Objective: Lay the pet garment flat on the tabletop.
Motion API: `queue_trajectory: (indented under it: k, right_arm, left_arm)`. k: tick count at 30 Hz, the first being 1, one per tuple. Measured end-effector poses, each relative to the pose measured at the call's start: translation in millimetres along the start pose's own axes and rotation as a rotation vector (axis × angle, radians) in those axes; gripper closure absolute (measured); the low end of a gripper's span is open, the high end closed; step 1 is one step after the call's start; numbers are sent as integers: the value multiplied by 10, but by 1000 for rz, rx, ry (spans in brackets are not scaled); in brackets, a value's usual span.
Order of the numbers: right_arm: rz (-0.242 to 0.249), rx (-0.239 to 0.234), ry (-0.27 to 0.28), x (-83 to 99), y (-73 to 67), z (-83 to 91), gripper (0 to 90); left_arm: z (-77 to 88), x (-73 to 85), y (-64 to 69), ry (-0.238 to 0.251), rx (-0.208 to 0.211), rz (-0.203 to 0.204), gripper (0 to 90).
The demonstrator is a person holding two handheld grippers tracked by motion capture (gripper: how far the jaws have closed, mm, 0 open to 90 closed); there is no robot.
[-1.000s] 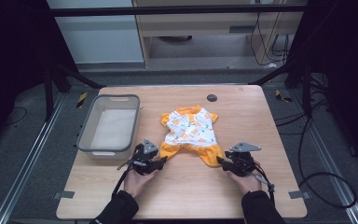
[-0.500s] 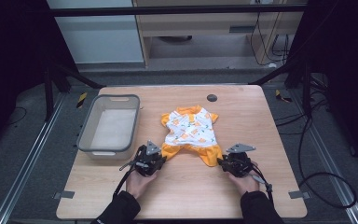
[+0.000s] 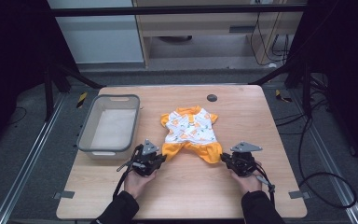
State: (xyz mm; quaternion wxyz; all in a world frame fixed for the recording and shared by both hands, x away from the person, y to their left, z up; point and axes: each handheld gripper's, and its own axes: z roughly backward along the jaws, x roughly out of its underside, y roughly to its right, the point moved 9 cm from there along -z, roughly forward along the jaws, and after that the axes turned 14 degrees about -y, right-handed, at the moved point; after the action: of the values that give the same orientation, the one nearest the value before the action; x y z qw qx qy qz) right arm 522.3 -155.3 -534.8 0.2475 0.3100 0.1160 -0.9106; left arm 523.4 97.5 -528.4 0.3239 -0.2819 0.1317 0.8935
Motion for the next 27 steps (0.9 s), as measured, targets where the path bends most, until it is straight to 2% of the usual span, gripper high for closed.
queue_trajectory:
  k: [11,16,20,27]
  right_arm:
    - [25,-26,108,-126,-21,336,852]
    - [31,-46,155,-199,-63,476,854]
    - [33,-54,165,-226,-91,522,855]
    - [19,-31,128,-189,-28,433,846]
  left_arm:
    - [353,-109,58,82,40,-6,862]
    - [455,-133,58,98,64,-4,862]
    - [474,-145,34,97,69,13,860]
    - [368,-108,-77,60,-15,4,838]
